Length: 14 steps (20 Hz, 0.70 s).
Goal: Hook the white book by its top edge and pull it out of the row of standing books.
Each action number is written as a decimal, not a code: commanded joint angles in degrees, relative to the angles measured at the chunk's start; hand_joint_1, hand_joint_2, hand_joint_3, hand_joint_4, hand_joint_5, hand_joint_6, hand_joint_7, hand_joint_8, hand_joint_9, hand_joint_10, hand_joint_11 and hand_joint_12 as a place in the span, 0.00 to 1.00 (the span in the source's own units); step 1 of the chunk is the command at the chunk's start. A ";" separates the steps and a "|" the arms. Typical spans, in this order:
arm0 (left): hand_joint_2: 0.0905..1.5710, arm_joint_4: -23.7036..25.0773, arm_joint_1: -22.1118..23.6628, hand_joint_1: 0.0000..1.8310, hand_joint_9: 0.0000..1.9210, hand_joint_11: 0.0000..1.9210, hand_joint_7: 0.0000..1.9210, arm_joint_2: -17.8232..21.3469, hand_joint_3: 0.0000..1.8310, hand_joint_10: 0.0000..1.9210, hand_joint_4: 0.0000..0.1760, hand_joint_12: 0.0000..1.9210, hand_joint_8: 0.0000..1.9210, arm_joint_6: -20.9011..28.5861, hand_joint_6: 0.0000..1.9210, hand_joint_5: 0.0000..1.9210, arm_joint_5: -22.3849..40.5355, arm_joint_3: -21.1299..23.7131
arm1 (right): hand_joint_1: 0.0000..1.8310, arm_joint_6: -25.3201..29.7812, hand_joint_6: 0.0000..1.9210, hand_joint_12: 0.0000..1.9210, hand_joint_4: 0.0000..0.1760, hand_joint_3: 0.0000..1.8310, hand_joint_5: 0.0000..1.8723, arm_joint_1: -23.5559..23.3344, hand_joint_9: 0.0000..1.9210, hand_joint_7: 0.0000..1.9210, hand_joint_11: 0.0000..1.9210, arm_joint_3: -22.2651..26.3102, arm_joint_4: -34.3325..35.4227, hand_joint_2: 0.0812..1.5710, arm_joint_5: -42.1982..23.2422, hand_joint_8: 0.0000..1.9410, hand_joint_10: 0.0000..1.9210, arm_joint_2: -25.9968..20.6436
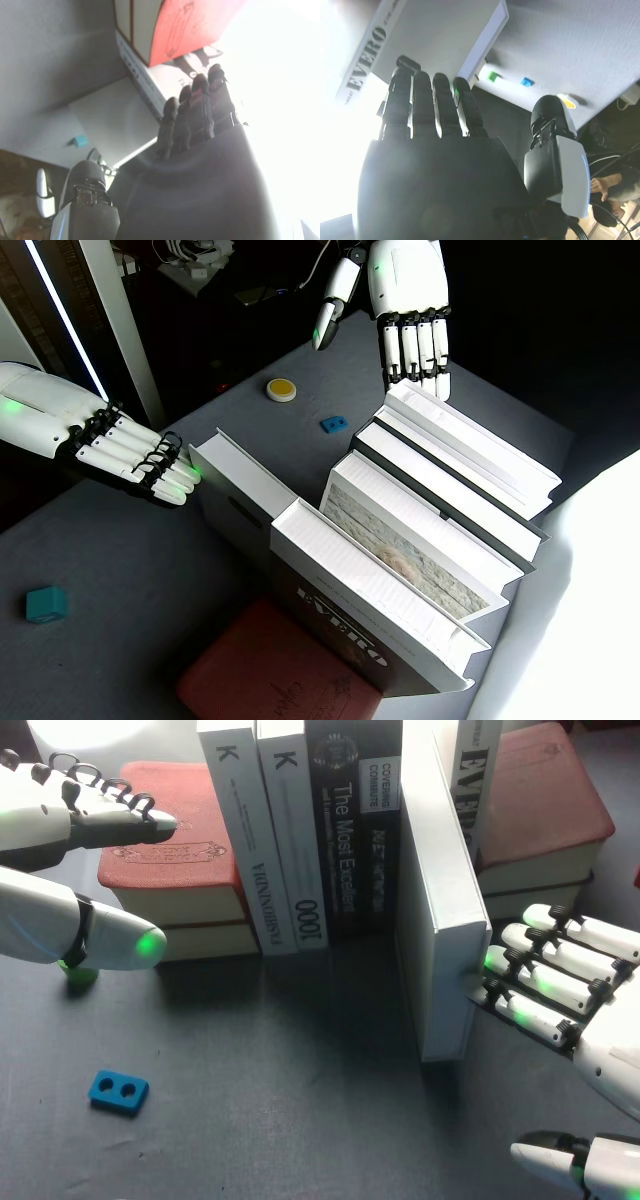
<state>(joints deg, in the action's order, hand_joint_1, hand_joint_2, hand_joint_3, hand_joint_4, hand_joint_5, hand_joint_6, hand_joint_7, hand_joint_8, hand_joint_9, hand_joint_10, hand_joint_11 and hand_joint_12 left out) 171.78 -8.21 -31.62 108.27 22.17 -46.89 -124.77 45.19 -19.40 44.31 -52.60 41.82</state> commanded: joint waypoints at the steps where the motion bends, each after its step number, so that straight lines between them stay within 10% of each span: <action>1: 0.70 0.79 0.86 0.00 0.00 0.00 0.00 0.16 0.00 0.00 0.00 0.00 0.00 0.07 0.00 0.00 -5.37 -0.18 | 0.00 0.22 0.00 0.00 0.00 0.00 0.00 -0.53 0.00 0.00 0.00 0.05 -2.98 0.74 -5.04 0.00 0.00 0.03; 14: 0.71 0.79 0.86 0.00 0.00 0.00 0.00 0.16 0.00 0.00 0.00 0.00 0.00 0.08 0.00 0.00 -5.11 -0.21 | 0.00 -2.11 0.00 0.00 0.00 0.00 0.00 0.26 0.00 0.00 0.00 8.70 -2.66 0.75 -7.25 0.00 0.00 -2.32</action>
<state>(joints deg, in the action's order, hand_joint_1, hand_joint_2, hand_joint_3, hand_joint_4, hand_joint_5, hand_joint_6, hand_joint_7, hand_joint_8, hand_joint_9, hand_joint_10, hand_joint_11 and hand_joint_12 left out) 171.78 -8.21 -31.62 108.27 22.22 -46.92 -127.20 46.11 -11.05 45.45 -54.63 39.72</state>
